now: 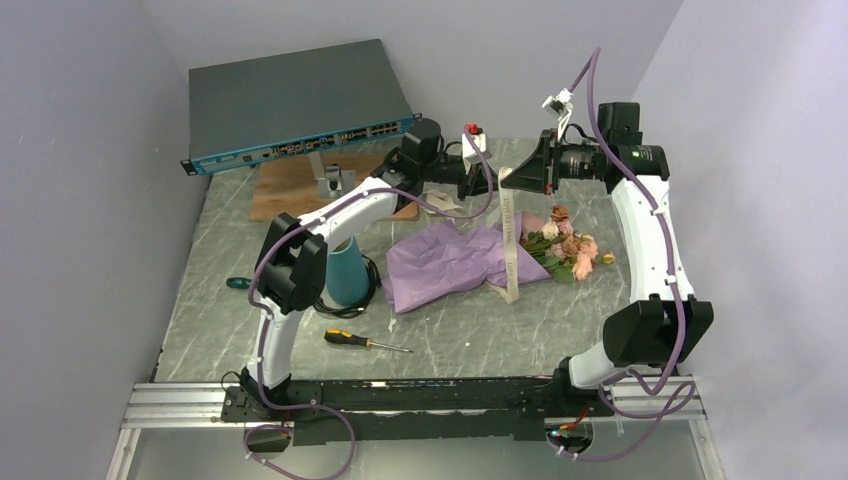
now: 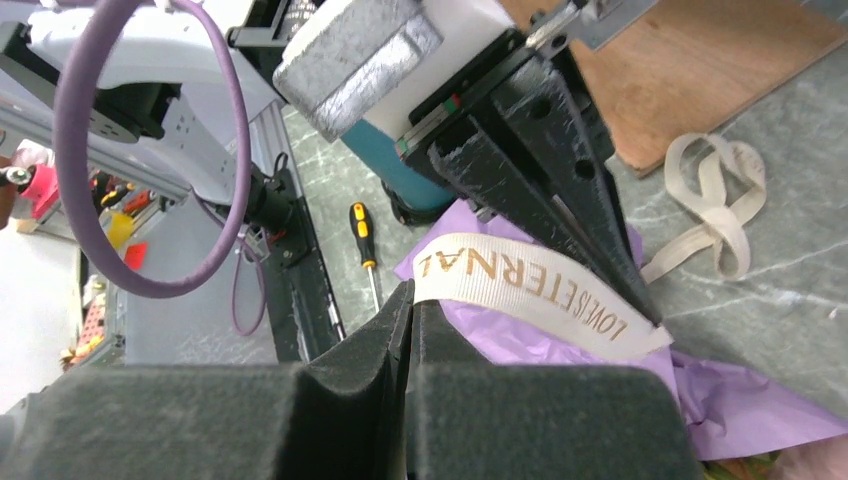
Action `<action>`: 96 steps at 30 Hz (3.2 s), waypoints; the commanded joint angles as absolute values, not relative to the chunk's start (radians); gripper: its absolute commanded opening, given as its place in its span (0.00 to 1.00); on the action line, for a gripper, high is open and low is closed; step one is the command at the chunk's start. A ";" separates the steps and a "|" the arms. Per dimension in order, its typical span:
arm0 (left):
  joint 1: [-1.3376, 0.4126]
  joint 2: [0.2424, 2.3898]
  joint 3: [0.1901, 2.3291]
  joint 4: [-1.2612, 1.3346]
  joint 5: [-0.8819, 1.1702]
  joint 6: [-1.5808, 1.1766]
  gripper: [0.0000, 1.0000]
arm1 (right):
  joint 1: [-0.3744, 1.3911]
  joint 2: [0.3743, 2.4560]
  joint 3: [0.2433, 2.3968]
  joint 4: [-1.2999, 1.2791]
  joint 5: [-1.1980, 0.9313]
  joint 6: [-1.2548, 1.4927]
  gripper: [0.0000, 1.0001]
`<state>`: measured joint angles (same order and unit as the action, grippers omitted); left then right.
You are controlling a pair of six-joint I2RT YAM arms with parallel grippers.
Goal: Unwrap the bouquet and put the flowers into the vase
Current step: Untie the ribbon from the wrapping paper, then pick up the ribbon from the center of the board.
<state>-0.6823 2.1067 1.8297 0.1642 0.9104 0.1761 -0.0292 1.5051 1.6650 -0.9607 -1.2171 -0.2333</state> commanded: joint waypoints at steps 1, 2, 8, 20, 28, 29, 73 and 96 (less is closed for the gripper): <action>-0.685 2.019 1.865 0.191 0.920 0.113 0.01 | -0.032 1.477 1.738 -0.790 -1.246 -0.108 0.00; -0.684 2.001 1.860 0.180 0.908 0.130 0.02 | -0.033 1.473 1.742 -0.751 -1.248 -0.068 0.00; -0.671 1.903 1.740 0.112 0.885 0.193 0.57 | -0.037 1.440 1.758 -0.475 -1.258 0.186 0.00; -0.736 1.758 1.389 -0.031 0.850 0.437 0.74 | -0.044 1.474 1.919 -0.203 -1.228 0.472 0.00; -0.799 1.830 1.322 0.154 0.725 0.375 0.75 | -0.048 1.536 2.066 -0.099 -1.222 0.611 0.00; -0.799 1.841 1.325 0.167 0.719 0.370 0.75 | -0.049 1.538 2.078 -0.089 -1.219 0.625 0.00; -0.842 1.744 1.625 0.010 0.740 0.393 0.00 | -0.179 1.439 1.601 -0.396 -1.289 0.230 0.00; -0.715 1.862 1.945 0.058 0.881 0.148 0.00 | -0.067 1.399 1.435 -0.259 -1.370 0.309 0.51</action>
